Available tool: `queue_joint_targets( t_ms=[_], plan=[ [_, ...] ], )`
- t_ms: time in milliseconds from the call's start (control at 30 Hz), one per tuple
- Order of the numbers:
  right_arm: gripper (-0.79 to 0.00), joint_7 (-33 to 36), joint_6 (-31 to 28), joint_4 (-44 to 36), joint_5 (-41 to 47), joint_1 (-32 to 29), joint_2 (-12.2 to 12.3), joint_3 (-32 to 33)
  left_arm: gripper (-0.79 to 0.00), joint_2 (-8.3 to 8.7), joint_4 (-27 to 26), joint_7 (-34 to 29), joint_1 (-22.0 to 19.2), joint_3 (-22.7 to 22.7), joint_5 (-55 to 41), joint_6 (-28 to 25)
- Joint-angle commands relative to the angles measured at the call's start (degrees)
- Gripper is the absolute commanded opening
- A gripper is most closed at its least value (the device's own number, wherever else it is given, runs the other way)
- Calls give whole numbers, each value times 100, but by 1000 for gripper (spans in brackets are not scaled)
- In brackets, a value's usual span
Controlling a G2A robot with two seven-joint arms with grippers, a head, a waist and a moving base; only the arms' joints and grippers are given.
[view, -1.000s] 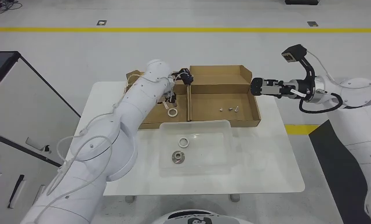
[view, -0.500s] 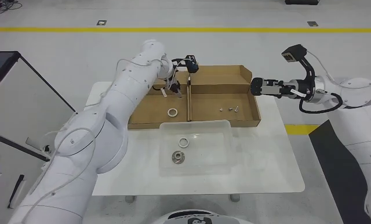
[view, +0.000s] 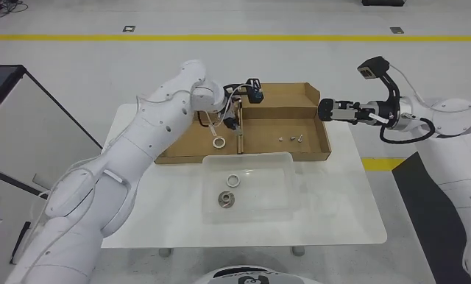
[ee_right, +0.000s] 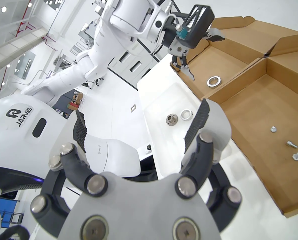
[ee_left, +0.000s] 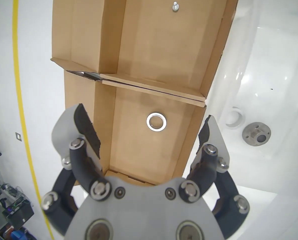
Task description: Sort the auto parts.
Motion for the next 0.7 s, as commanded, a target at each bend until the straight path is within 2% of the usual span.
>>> queue_joint_targets(
  t_ms=[0, 500, 600, 667],
  plan=[
    [0, 0, 0, 0, 0, 0, 0, 0, 0, -2, 47, 13, -2, 1, 2, -10],
    [0, 0, 0, 0, 0, 0, 0, 0, 0, 3, 47, 47, 10, -18, -13, 13],
    [0, 0, 0, 0, 0, 0, 0, 0, 0, 70, -146, 137, 113, -134, -299, -134],
    [0, 0, 0, 0, 0, 0, 0, 0, 0, 182, -417, 154, 187, -127, -639, -152]
  ],
)
